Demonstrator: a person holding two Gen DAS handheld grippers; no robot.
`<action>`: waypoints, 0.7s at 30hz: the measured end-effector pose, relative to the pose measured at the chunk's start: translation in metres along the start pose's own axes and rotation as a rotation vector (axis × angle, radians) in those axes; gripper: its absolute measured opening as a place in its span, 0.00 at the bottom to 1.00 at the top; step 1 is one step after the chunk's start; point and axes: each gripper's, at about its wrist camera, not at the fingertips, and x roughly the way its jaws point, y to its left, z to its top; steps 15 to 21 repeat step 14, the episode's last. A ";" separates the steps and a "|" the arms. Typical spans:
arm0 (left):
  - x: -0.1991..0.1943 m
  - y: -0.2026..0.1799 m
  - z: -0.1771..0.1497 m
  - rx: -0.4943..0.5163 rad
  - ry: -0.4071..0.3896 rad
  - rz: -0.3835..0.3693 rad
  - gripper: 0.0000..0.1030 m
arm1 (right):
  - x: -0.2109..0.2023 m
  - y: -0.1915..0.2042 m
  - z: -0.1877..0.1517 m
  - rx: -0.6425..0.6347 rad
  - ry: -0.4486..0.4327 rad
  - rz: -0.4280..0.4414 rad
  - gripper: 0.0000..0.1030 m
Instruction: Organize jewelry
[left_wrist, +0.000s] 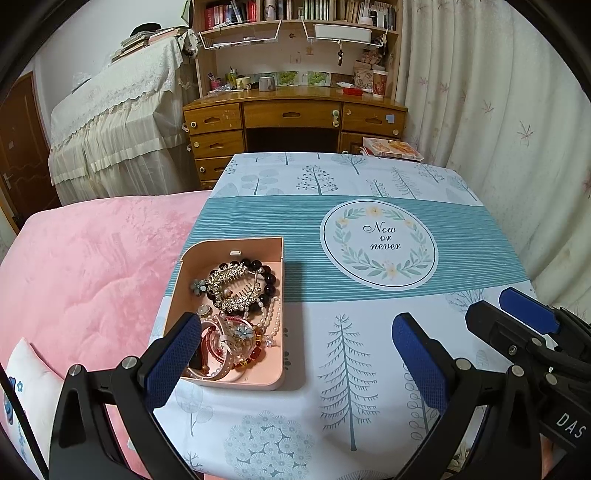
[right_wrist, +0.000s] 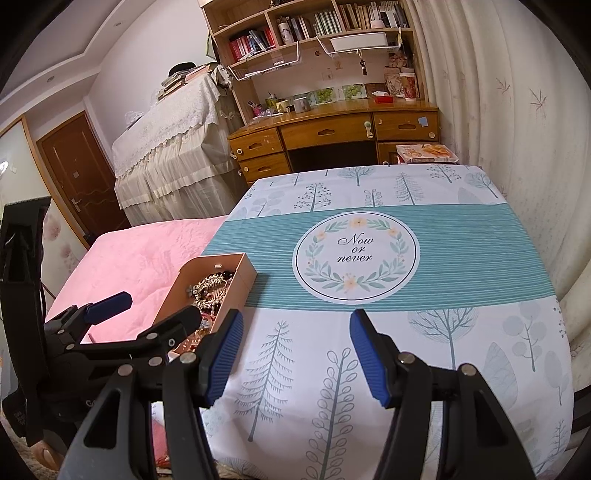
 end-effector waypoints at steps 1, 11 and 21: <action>0.000 0.000 -0.001 0.000 0.000 0.000 0.99 | -0.001 0.001 -0.001 0.001 0.000 0.001 0.59; 0.001 -0.001 -0.005 0.000 0.010 -0.003 0.99 | 0.000 0.000 -0.001 0.004 0.003 0.002 0.59; 0.005 -0.004 -0.007 -0.001 0.031 -0.004 0.99 | 0.000 0.004 -0.007 0.011 0.012 0.000 0.59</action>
